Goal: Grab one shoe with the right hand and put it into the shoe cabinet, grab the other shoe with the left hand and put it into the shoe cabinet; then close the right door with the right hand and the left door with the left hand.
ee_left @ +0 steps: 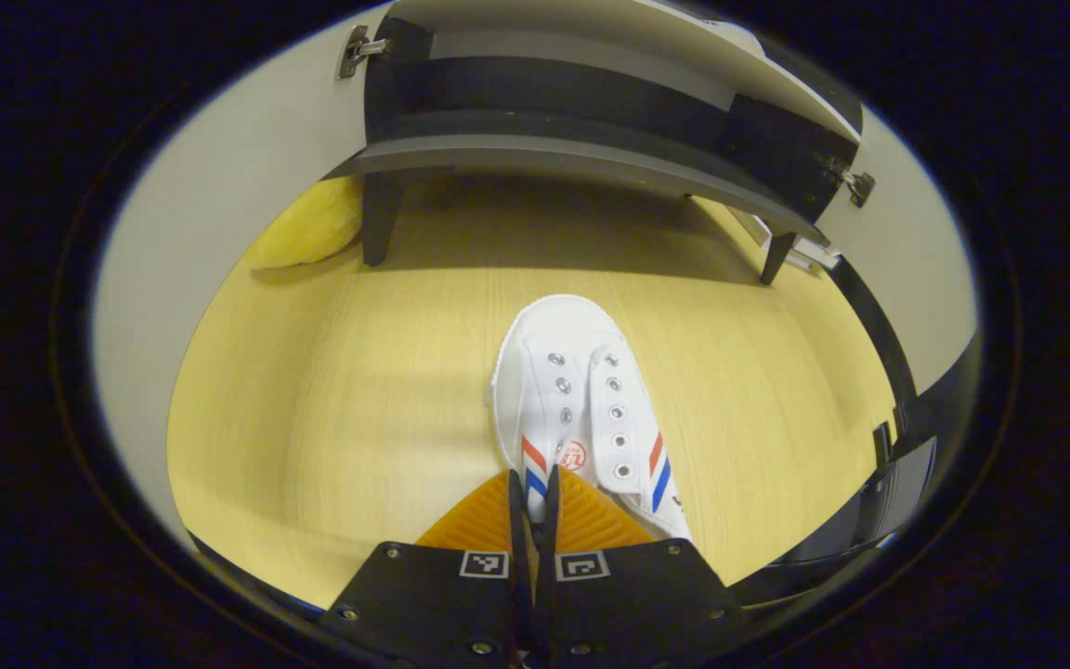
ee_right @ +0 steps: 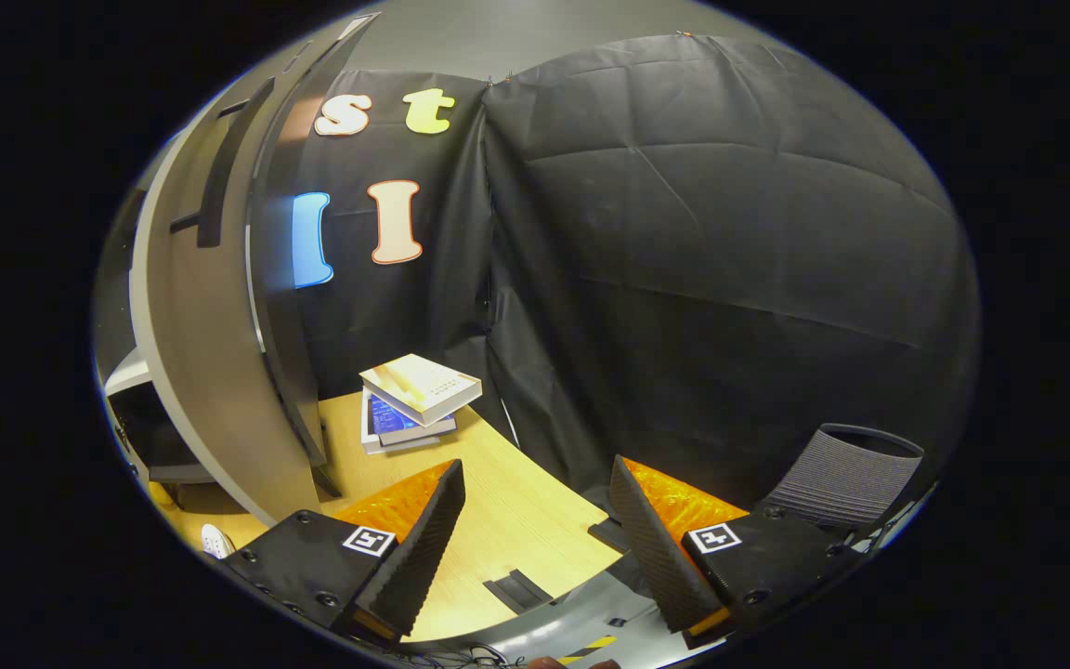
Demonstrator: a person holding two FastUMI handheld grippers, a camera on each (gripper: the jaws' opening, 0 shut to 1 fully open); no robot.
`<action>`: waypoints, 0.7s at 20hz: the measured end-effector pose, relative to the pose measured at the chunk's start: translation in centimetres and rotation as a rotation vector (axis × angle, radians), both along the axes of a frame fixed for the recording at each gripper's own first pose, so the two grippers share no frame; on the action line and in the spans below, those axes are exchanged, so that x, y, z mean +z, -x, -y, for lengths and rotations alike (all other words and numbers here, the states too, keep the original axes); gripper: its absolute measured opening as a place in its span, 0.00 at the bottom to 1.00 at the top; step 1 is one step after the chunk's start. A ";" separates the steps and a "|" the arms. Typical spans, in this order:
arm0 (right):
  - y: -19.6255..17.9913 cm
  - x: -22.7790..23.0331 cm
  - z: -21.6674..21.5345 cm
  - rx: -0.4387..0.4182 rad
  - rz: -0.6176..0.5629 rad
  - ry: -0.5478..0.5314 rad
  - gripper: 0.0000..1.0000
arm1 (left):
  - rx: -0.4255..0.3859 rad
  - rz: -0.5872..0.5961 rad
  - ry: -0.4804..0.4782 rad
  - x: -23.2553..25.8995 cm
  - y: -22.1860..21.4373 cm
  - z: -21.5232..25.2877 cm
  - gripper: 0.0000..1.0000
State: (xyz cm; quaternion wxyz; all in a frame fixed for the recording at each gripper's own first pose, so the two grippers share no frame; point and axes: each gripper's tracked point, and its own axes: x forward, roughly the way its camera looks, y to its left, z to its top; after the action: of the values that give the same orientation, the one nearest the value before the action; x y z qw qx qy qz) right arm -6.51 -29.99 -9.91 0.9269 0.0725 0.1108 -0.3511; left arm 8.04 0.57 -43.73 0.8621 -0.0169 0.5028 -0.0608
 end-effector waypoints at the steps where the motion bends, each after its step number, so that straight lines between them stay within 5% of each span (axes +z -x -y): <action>1: -0.7 0.0 0.6 0.006 0.006 0.008 0.99 | 0.012 0.022 -0.011 0.4 -0.1 -0.3 0.04; 14: -8.4 2.9 5.1 0.060 0.050 0.072 0.94 | 0.019 0.301 0.110 8.7 -1.3 -3.1 0.02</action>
State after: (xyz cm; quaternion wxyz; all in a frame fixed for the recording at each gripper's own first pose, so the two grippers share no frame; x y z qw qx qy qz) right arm 1.91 -35.10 -6.97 0.9415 0.0446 0.0768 -0.3252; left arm 9.39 3.70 -35.06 0.9261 -0.0598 0.3634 -0.0819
